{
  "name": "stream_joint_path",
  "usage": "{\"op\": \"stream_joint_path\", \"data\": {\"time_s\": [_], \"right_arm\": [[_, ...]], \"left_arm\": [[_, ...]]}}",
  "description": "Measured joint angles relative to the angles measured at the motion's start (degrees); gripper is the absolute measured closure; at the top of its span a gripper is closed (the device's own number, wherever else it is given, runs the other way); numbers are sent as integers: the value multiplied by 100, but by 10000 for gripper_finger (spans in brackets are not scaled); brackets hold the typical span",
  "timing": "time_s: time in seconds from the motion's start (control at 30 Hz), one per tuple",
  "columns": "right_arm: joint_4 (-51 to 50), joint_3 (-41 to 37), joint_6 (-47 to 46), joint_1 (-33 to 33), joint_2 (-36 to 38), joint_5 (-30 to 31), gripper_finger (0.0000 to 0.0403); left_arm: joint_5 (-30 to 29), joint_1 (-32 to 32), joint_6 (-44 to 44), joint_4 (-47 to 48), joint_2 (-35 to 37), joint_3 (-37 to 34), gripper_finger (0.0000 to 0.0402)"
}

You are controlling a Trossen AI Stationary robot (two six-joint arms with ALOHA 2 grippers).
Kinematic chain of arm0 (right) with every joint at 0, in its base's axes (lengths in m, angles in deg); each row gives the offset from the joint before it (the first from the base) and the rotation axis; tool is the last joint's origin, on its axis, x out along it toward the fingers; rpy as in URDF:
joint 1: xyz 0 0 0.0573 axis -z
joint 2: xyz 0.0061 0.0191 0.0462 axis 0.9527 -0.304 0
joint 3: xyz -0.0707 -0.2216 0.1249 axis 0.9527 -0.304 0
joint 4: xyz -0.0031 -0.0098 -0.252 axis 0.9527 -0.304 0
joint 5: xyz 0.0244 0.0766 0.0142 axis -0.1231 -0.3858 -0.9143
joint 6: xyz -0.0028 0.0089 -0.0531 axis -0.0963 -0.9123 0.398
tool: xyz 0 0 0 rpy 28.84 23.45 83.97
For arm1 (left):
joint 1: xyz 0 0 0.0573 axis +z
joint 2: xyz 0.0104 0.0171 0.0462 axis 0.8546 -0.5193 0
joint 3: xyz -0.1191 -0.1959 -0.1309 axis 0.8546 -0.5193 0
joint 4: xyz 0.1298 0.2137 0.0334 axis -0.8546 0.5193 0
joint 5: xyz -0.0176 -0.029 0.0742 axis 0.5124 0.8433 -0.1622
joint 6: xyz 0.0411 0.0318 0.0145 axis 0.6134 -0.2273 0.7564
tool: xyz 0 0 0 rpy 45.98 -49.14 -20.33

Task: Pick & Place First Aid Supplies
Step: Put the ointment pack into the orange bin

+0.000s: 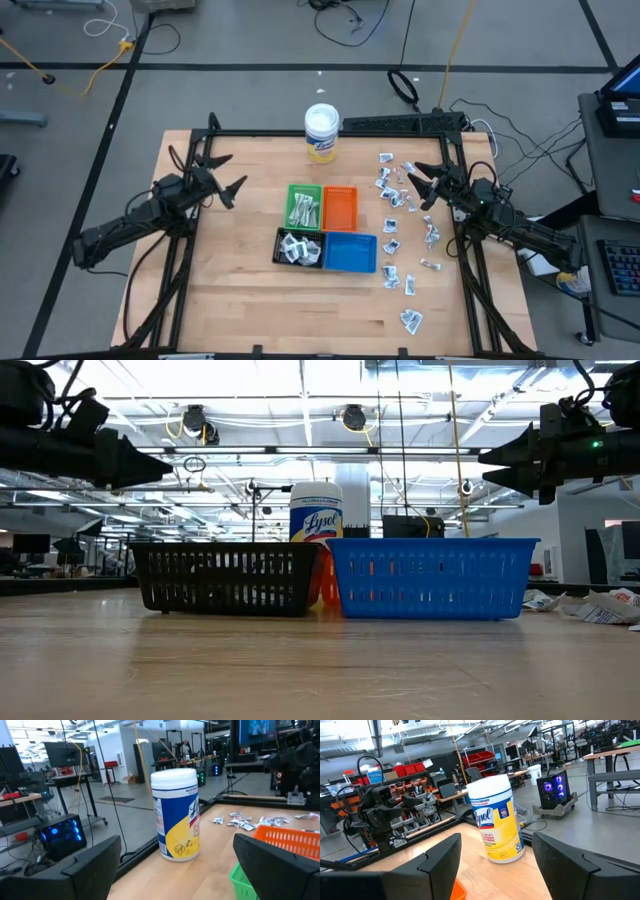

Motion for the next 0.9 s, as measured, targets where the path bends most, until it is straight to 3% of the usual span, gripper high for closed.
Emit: {"op": "stream_joint_path", "data": {"time_s": [0.9], "right_arm": [[2, 1, -1, 1, 1, 0, 161]], "left_arm": [[23, -66, -153, -146, -168, -17, 9]]}}
